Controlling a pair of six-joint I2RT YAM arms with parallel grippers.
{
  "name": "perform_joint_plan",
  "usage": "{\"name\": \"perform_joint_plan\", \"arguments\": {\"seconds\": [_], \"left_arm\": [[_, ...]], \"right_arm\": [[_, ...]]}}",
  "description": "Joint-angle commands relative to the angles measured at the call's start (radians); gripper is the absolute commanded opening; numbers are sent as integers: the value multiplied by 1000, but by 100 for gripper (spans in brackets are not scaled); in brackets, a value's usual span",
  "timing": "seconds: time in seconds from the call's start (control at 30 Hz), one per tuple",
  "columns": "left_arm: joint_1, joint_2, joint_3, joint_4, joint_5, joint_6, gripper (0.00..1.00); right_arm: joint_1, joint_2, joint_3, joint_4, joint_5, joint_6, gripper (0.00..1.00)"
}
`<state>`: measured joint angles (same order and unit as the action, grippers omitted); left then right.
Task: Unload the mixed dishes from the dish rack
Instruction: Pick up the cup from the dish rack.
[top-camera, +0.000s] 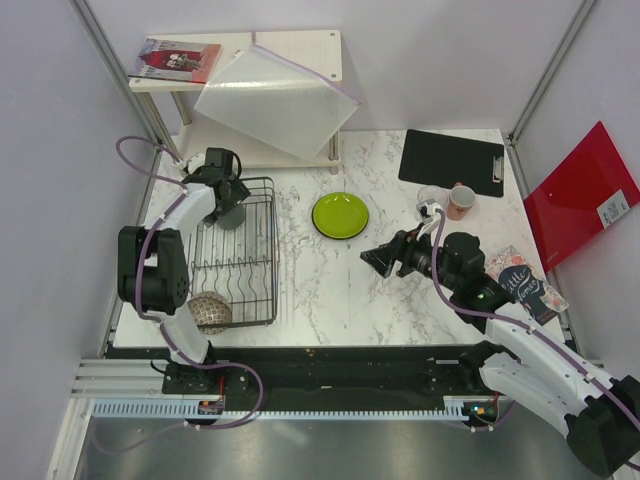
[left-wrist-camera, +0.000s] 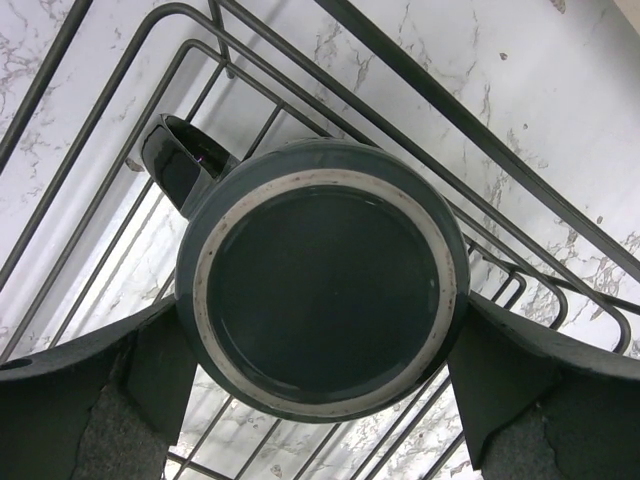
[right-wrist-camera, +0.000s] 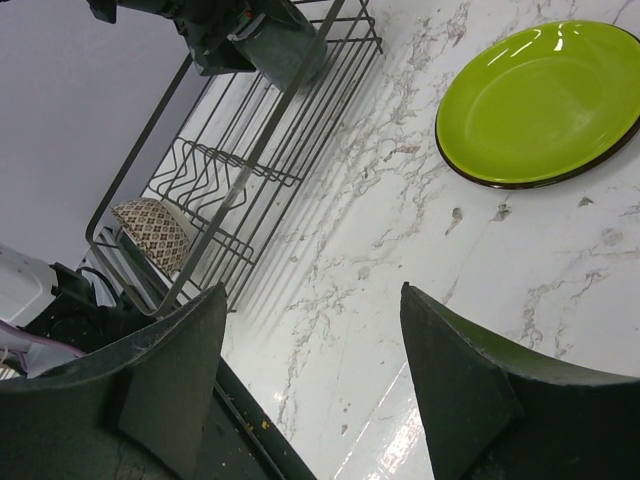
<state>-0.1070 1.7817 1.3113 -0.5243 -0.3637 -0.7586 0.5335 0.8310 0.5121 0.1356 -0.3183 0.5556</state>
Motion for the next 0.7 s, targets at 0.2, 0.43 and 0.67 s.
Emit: {"name": "perform_joint_plan", "arguments": {"seconds": [0.2,0.43,0.67], "left_arm": [[12,59,23,13,-44,7,85],[12,-71,-47,41,-53,16,2],[10,-324,-170,41,55,48,2]], "right_arm": [[6,25,-24,58,-2,9,77],[3,11,-27,50,2,15,77],[5,-3,-12,48,-7,33,77]]}}
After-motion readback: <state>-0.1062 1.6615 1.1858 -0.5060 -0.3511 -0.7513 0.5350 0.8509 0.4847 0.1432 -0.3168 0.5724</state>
